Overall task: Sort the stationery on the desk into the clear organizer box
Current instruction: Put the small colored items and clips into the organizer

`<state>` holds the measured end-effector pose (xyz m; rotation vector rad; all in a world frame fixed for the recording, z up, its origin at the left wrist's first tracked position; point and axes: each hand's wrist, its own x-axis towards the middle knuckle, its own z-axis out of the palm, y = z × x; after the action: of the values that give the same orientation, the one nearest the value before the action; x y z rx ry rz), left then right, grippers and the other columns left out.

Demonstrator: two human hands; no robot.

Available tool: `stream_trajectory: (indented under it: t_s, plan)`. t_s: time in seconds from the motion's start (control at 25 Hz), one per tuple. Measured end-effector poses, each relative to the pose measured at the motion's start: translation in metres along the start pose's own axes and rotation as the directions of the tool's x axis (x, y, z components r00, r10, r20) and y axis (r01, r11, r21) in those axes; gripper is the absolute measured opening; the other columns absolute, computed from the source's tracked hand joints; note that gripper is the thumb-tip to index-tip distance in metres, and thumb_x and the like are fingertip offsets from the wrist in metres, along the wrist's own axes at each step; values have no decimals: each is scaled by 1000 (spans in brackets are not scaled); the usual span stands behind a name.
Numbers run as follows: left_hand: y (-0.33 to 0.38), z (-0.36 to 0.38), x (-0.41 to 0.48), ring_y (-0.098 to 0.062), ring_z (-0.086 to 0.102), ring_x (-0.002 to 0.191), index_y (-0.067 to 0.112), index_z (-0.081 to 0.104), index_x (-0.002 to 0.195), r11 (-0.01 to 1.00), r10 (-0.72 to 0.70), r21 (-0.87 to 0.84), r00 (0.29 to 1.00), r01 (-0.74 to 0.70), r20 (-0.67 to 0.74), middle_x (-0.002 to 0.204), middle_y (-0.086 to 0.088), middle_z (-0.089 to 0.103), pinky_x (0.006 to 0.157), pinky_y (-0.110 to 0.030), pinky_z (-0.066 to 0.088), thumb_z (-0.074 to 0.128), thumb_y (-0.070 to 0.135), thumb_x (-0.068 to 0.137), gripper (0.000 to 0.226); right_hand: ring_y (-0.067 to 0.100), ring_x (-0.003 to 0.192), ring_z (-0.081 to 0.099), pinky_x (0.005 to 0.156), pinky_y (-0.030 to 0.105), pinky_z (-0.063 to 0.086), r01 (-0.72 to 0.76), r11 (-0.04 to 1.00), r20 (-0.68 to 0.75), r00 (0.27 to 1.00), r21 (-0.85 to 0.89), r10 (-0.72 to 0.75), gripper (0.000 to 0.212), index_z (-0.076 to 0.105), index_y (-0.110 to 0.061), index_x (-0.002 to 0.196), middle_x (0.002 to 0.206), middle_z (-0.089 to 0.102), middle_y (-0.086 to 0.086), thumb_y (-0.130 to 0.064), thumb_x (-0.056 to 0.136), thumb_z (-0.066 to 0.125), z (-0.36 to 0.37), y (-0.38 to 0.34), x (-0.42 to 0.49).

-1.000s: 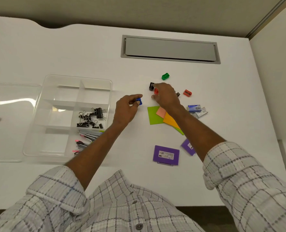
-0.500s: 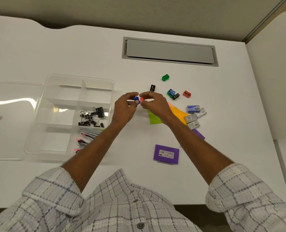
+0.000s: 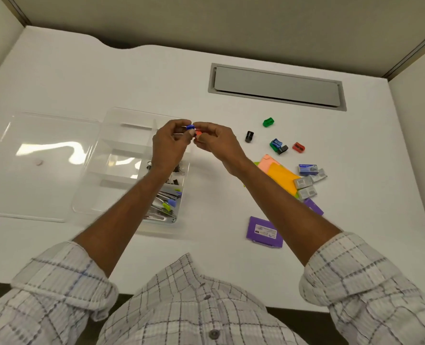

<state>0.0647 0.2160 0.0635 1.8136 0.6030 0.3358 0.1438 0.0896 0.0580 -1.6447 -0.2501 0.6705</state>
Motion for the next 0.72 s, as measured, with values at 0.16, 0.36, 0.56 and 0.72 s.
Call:
stream_trajectory:
  t_s: [0.16,0.36,0.56,0.72]
  plan:
    - [-6,-27,22,-23,71,101,6,68,118,988,12,155,996,-25,83,111,-11,73,95,-41,56,74,18,88,33,23,109,68,102,42,54,28,971,14,1000,-239,-25,38,67,-14,126,121,71,6,-7,91,56,23,-14,10]
    - [-17,-44,33,-25,71,102,3,70,113,974,32,217,990,-62,140,108,-12,74,96,-34,55,75,1,79,34,21,124,59,108,38,48,65,925,34,998,-374,-57,38,71,-18,122,133,66,3,-4,90,57,35,-16,15]
    - [-26,-41,33,-19,69,108,4,70,120,953,50,289,987,-93,154,116,-11,73,99,-29,52,62,-5,83,39,16,135,51,110,21,36,110,915,38,994,-388,-104,59,72,-14,120,134,65,5,15,76,46,28,-15,9]
    - [-24,-29,32,-16,70,105,12,74,115,941,137,289,978,-179,159,113,-6,75,97,-25,51,65,21,95,24,20,136,51,115,23,32,143,841,-21,983,-522,-180,55,69,-8,123,138,62,9,14,79,45,18,-10,3]
